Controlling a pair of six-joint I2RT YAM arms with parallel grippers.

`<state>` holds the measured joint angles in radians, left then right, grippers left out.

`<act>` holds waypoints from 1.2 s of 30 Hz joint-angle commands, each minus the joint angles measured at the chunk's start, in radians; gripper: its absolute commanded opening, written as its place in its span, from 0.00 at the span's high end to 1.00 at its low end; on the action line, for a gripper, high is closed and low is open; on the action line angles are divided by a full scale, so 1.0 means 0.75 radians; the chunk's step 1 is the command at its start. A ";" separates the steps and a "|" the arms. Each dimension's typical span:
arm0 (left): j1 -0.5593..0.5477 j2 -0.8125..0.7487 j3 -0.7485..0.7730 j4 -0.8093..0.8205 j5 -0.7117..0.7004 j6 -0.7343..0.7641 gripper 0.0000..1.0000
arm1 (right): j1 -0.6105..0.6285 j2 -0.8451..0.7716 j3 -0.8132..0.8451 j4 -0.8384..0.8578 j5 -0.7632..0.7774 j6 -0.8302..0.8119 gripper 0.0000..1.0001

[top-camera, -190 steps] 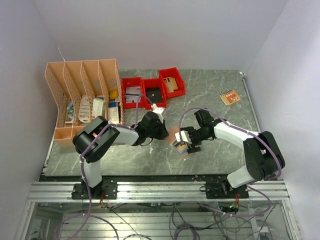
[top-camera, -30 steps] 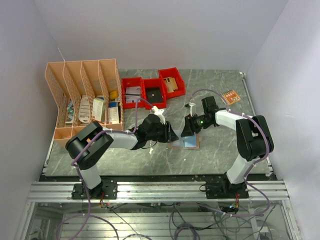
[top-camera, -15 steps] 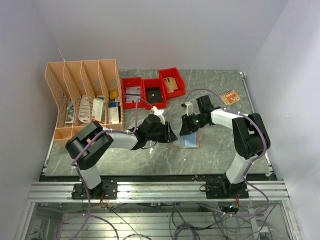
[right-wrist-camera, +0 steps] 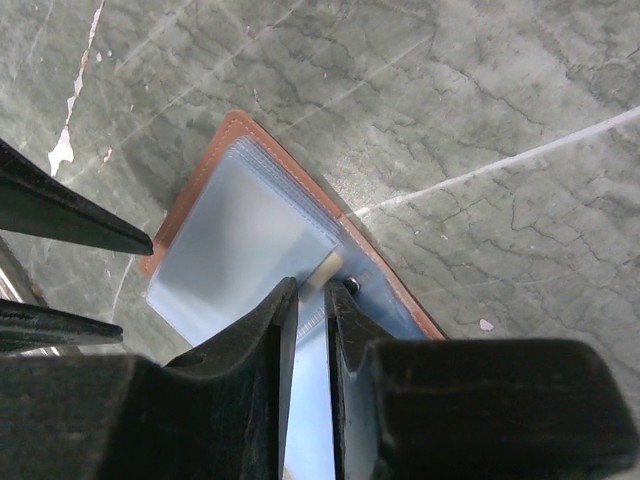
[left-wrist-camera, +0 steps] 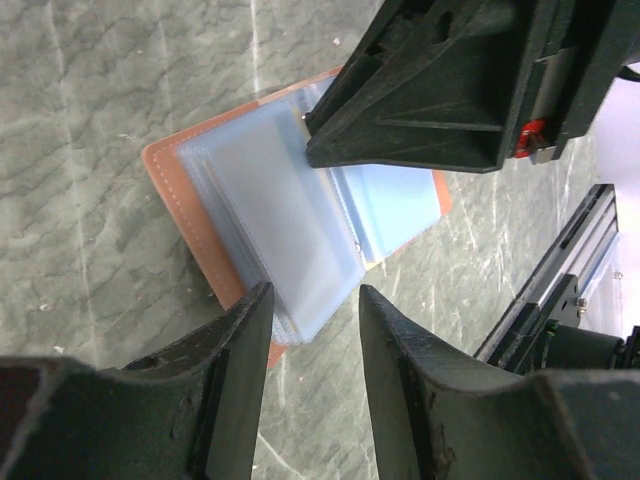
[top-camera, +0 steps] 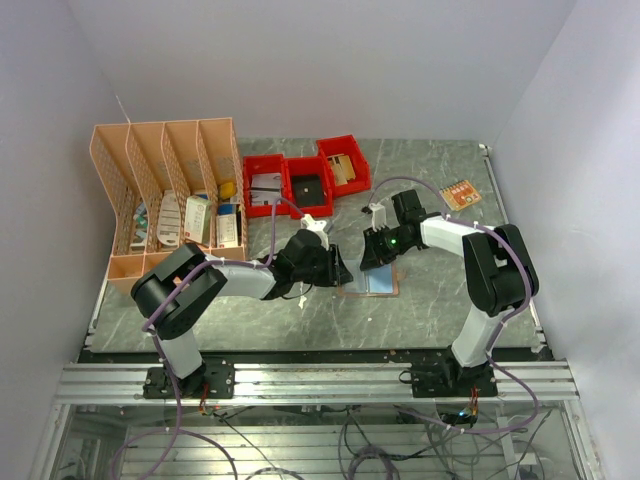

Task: Put the credit cards into the card holder
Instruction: Turn over the card slot in the card holder.

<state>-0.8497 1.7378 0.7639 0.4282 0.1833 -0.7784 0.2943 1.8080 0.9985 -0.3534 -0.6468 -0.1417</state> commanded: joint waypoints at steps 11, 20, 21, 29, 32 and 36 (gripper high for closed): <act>-0.025 0.027 0.046 -0.010 -0.054 -0.013 0.49 | -0.002 0.019 -0.002 -0.041 -0.007 -0.028 0.71; -0.031 0.008 0.052 -0.031 -0.066 -0.009 0.50 | -0.016 0.026 -0.002 -0.048 -0.029 -0.028 0.71; -0.031 0.008 0.053 -0.033 -0.065 -0.010 0.50 | -0.016 0.030 -0.002 -0.050 -0.026 -0.028 0.71; -0.033 0.025 0.061 -0.019 -0.060 -0.017 0.50 | -0.016 0.030 -0.002 -0.050 -0.012 -0.025 0.72; -0.036 0.032 0.066 -0.016 -0.058 -0.017 0.50 | -0.015 0.035 -0.002 -0.052 -0.014 -0.026 0.72; -0.038 0.047 0.071 -0.021 -0.060 -0.017 0.50 | -0.015 0.031 -0.002 -0.052 -0.016 -0.026 0.72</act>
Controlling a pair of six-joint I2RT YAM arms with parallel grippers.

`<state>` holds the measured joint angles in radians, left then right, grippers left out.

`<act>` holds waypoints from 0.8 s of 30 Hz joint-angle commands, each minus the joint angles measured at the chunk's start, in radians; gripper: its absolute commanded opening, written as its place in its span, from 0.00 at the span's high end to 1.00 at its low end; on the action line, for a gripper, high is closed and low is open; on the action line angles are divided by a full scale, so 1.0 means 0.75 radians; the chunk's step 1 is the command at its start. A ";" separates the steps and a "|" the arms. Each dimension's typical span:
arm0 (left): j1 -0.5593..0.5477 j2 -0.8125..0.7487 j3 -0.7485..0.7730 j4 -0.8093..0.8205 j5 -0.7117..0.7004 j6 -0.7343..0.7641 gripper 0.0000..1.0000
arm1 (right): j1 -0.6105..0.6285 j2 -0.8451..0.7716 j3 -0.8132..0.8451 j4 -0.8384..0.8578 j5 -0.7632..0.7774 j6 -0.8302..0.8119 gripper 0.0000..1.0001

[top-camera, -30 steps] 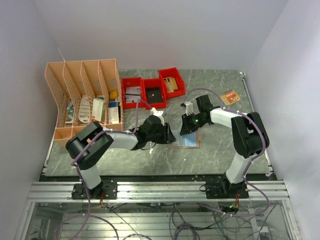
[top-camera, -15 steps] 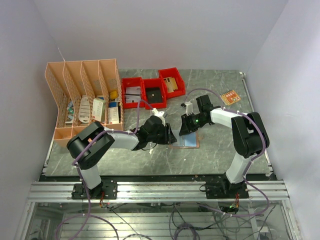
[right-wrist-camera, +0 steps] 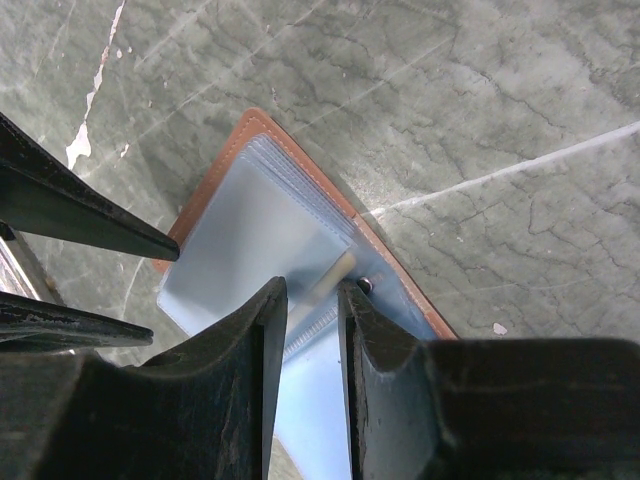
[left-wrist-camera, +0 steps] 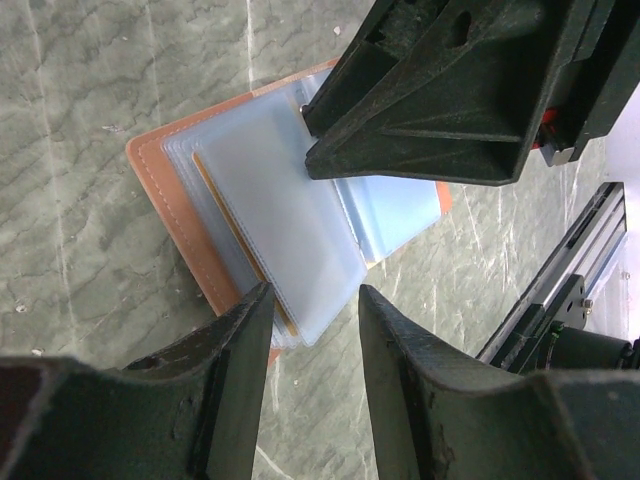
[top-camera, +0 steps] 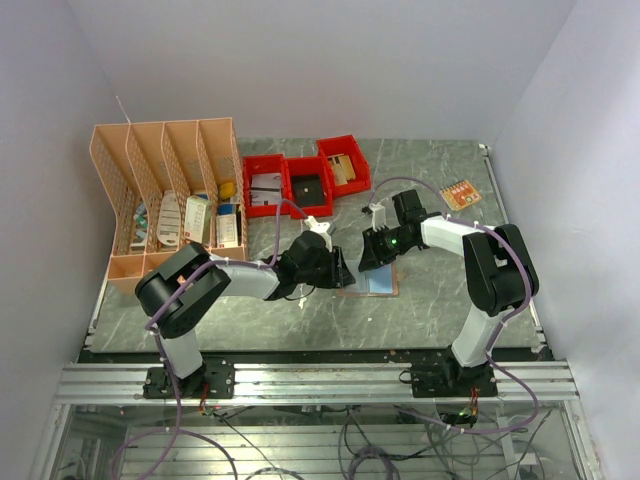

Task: Put the credit cards into the card holder
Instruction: Turn over the card slot in the card holder.

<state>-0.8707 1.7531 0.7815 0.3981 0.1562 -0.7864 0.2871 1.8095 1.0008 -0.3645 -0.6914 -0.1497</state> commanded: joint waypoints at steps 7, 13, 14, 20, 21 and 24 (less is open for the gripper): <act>-0.013 0.031 0.055 0.032 -0.013 -0.013 0.50 | -0.006 0.029 -0.005 -0.039 0.038 -0.017 0.71; -0.017 0.034 0.052 0.095 0.020 -0.029 0.50 | -0.008 0.014 0.032 -0.041 0.014 -0.022 0.70; -0.016 0.036 0.052 0.109 0.027 -0.032 0.50 | -0.008 0.009 0.032 -0.043 0.007 -0.023 0.70; -0.017 0.054 0.048 0.199 0.056 -0.055 0.49 | -0.033 -0.023 0.030 -0.044 -0.055 -0.031 0.67; -0.017 0.056 0.047 0.210 0.059 -0.057 0.49 | -0.038 -0.030 0.028 -0.044 -0.062 -0.033 0.67; -0.015 0.064 0.048 0.246 0.069 -0.065 0.49 | -0.055 -0.052 0.029 -0.049 -0.093 -0.042 0.64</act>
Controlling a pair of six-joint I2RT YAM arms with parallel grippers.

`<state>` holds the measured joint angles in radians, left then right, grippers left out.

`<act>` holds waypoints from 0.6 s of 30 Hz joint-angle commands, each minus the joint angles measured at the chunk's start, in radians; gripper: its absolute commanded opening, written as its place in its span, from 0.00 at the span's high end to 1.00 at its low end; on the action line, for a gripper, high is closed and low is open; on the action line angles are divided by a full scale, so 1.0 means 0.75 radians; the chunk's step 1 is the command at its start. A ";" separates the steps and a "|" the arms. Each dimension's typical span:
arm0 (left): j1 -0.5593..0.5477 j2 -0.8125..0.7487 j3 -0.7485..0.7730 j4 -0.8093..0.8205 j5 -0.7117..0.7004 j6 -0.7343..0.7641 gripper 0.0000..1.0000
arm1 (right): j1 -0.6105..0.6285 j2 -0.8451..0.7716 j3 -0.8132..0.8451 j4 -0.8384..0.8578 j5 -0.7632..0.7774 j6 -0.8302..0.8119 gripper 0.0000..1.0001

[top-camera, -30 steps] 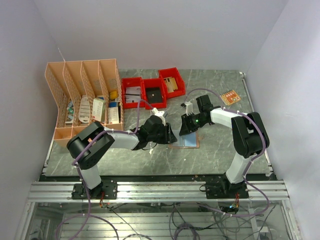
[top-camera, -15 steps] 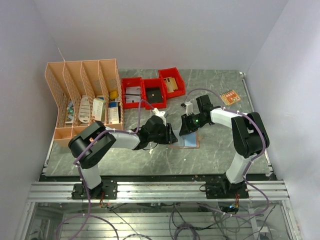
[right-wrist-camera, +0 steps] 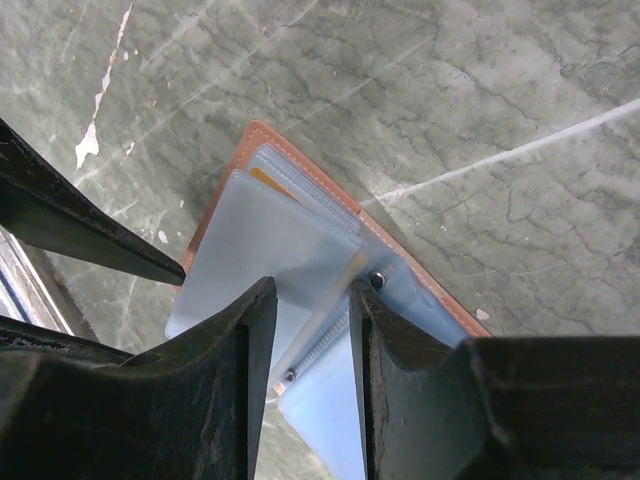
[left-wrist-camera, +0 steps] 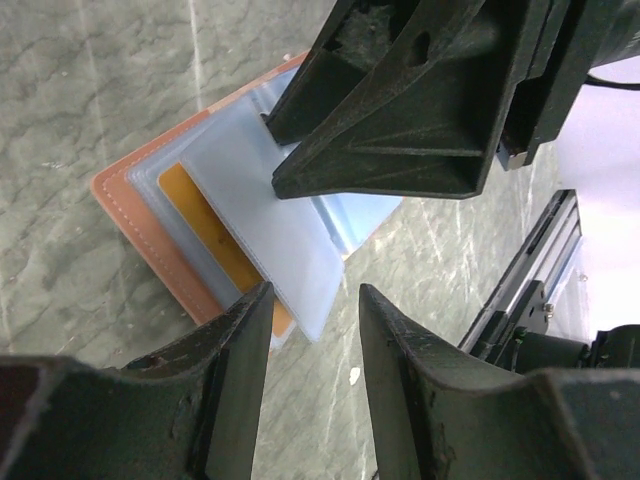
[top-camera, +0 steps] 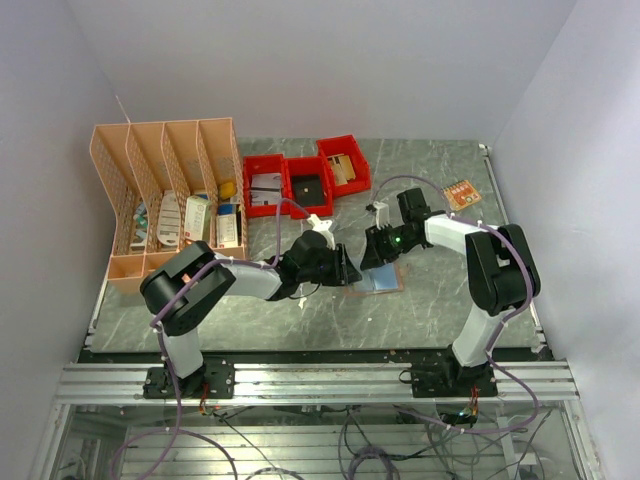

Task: Put the credit cards into the card holder
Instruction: Turn over the card slot in the card holder.

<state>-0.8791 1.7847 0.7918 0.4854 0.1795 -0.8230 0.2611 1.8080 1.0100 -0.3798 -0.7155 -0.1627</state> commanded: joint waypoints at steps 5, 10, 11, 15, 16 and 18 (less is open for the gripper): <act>-0.005 0.040 0.038 0.207 0.050 -0.036 0.49 | -0.046 -0.089 0.018 -0.036 -0.107 -0.042 0.63; -0.005 0.077 0.059 0.286 0.072 -0.059 0.49 | -0.085 -0.128 0.024 -0.047 -0.117 -0.055 0.63; -0.004 0.085 0.066 0.302 0.077 -0.063 0.49 | -0.098 -0.143 0.024 -0.047 -0.120 -0.055 0.63; -0.006 0.124 0.096 0.359 0.102 -0.080 0.48 | -0.156 -0.176 0.012 -0.037 -0.084 -0.044 0.63; -0.007 0.133 0.104 0.370 0.110 -0.083 0.48 | -0.168 -0.182 0.005 -0.030 -0.068 -0.036 0.63; -0.011 0.153 0.129 0.388 0.124 -0.087 0.48 | -0.185 -0.181 -0.001 -0.023 -0.033 -0.021 0.65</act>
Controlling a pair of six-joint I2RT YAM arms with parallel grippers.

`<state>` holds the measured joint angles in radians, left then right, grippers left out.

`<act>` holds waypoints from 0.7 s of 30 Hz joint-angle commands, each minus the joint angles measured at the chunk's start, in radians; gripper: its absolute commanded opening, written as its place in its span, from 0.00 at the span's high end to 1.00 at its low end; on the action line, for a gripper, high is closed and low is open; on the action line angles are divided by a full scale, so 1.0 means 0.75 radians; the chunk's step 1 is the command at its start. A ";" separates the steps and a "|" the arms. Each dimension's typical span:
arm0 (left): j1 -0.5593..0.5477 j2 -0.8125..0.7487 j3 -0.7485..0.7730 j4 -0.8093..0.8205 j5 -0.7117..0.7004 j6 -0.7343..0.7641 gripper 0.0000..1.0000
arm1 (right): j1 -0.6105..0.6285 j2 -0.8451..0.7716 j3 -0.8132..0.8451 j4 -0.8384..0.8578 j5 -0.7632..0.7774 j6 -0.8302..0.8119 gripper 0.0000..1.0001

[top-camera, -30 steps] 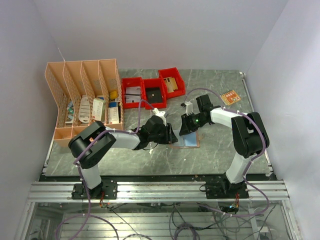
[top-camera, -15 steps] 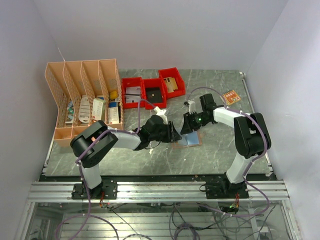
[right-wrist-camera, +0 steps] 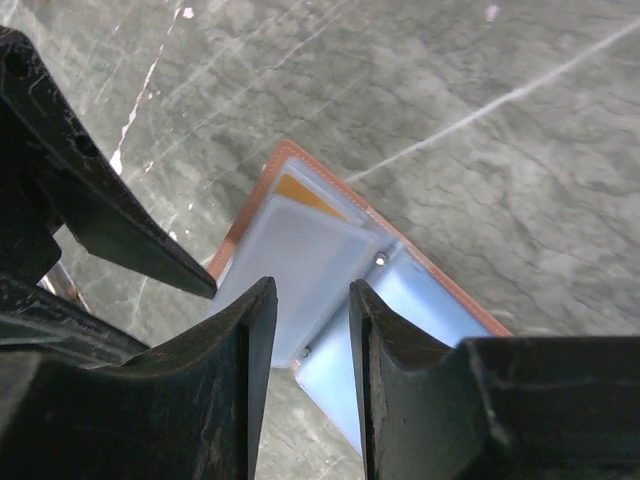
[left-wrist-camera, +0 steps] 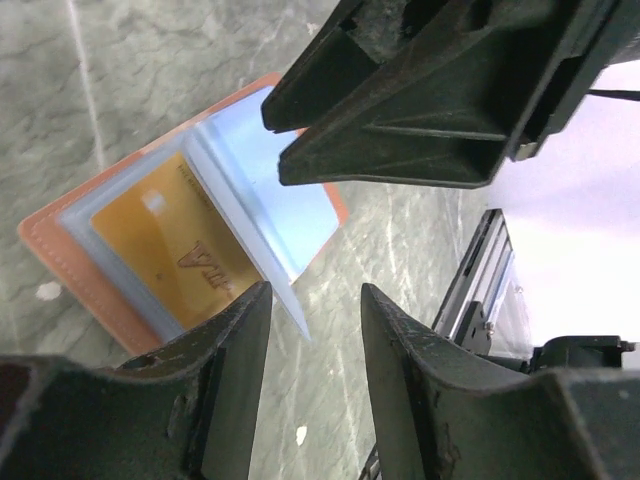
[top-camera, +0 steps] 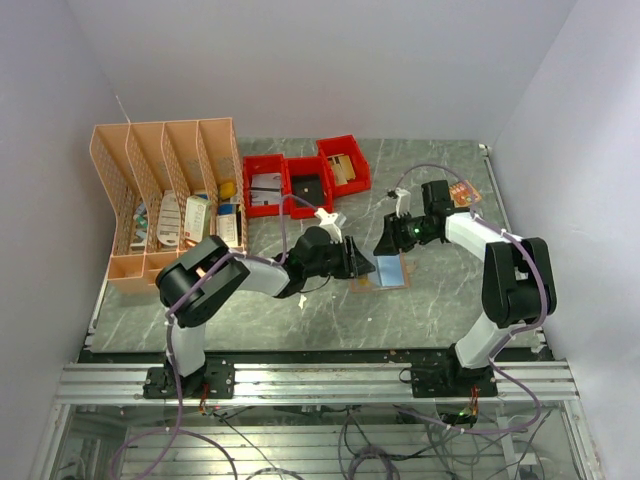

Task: Put the credit cards into the card holder
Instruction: Turn over the card slot in the card holder.

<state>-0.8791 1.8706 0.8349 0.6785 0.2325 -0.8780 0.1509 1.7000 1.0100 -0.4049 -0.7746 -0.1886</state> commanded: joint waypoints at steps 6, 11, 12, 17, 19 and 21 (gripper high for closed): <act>-0.036 0.111 0.166 0.139 0.091 -0.016 0.44 | -0.071 0.014 0.011 -0.021 0.126 0.011 0.82; -0.047 0.137 0.195 0.088 0.068 0.001 0.44 | -0.099 0.002 0.006 -0.022 0.088 0.012 0.82; -0.047 0.140 0.201 0.069 0.063 0.008 0.44 | -0.107 0.000 0.004 -0.020 0.067 0.013 0.81; -0.049 0.153 0.218 0.035 0.060 0.031 0.43 | -0.164 -0.003 0.000 -0.037 -0.140 0.001 0.67; -0.048 0.160 0.219 0.035 0.060 0.031 0.43 | -0.175 0.000 -0.002 -0.047 -0.229 -0.014 0.61; -0.048 0.161 0.213 0.047 0.057 0.031 0.42 | -0.175 0.002 -0.003 -0.058 -0.302 -0.026 0.56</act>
<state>-0.9119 1.9736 0.9718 0.7036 0.2741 -0.8780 0.0303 1.7016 1.0096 -0.4252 -0.8501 -0.1844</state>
